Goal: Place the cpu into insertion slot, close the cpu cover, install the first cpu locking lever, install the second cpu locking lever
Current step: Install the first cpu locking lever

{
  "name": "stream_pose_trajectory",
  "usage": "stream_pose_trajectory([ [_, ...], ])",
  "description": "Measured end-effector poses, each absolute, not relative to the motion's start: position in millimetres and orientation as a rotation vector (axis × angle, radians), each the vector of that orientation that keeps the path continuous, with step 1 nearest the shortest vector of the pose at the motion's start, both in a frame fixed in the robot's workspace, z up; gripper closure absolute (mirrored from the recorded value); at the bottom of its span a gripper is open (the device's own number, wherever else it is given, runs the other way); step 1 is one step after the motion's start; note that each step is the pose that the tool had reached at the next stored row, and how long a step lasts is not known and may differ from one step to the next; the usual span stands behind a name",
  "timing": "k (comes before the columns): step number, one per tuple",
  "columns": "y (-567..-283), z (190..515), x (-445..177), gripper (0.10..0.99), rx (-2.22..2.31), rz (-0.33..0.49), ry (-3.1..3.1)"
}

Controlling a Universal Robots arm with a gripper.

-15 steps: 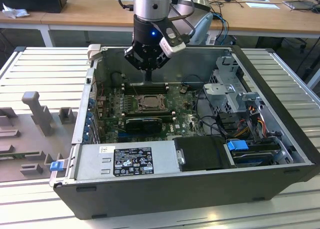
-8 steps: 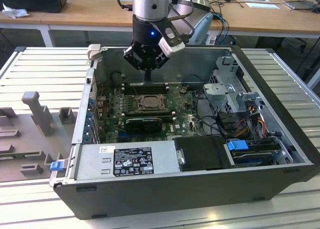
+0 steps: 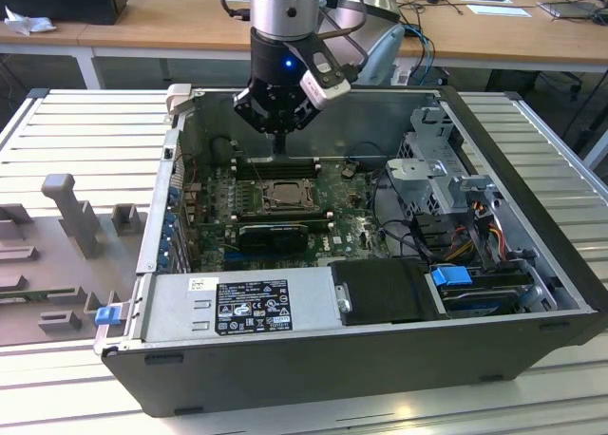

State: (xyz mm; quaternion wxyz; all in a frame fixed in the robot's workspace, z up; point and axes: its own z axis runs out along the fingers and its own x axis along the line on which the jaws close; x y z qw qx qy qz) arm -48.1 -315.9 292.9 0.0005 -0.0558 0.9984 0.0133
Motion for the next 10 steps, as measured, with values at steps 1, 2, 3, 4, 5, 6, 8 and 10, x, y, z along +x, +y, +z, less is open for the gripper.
stream_pose_trajectory([
  [1, -315.9, 292.9, -48.4, 0.98, -0.178, 0.042, 3.135],
  [2, -315.9, 292.9, -48.6, 0.98, -0.181, 0.042, 3.135],
  [3, -315.9, 292.9, -48.7, 0.98, -0.182, 0.042, 3.135],
  [4, -315.9, 292.9, -48.9, 0.98, -0.184, 0.042, 3.135],
  [5, -315.9, 292.9, -49.1, 0.98, -0.186, 0.042, 3.135],
  [6, -315.9, 292.9, -49.4, 0.98, -0.188, 0.042, 3.135],
  [8, -315.9, 292.9, -49.6, 0.98, -0.193, 0.042, 3.135],
  [10, -315.9, 292.9, -50.0, 0.98, -0.197, 0.042, 3.134],
])
